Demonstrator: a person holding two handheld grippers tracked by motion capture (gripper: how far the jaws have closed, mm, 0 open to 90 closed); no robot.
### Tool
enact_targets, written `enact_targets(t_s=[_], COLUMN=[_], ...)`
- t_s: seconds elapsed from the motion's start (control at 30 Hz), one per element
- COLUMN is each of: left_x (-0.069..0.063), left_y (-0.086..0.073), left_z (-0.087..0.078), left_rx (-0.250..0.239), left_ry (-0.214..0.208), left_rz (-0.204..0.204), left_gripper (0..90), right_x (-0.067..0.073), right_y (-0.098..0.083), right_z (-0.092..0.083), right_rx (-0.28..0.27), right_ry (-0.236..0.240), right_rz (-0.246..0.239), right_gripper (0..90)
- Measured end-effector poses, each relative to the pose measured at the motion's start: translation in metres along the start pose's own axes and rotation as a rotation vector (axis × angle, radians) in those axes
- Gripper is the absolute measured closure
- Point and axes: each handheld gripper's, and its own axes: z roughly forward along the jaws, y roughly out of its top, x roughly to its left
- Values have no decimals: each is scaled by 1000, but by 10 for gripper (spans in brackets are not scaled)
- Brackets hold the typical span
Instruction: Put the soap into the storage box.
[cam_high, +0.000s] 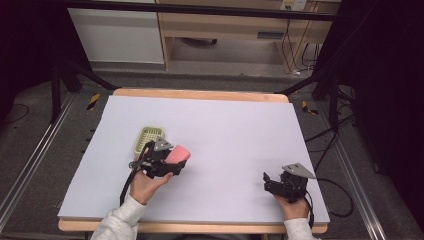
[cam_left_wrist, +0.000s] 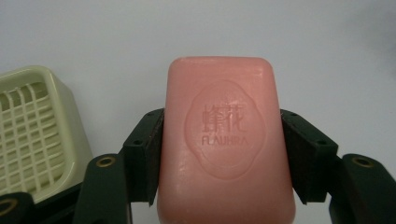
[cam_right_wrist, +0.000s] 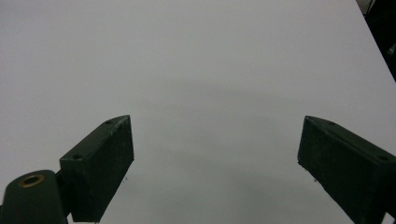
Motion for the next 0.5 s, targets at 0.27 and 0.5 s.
enact_targets(t_s=[0.27,0.5], left_x=[13,24], left_y=[-1,1], left_z=[-8,-16], left_rx=[-13,-33], left_ry=[14,33], left_rz=[-32,-54], left_gripper=[370,370], right_x=[-1,-3], right_y=[-1,-1], right_z=[-1,-3], right_rx=[-4,-8], right_ry=[1,-2], right_rz=[-2,0], right_gripper=[108,108])
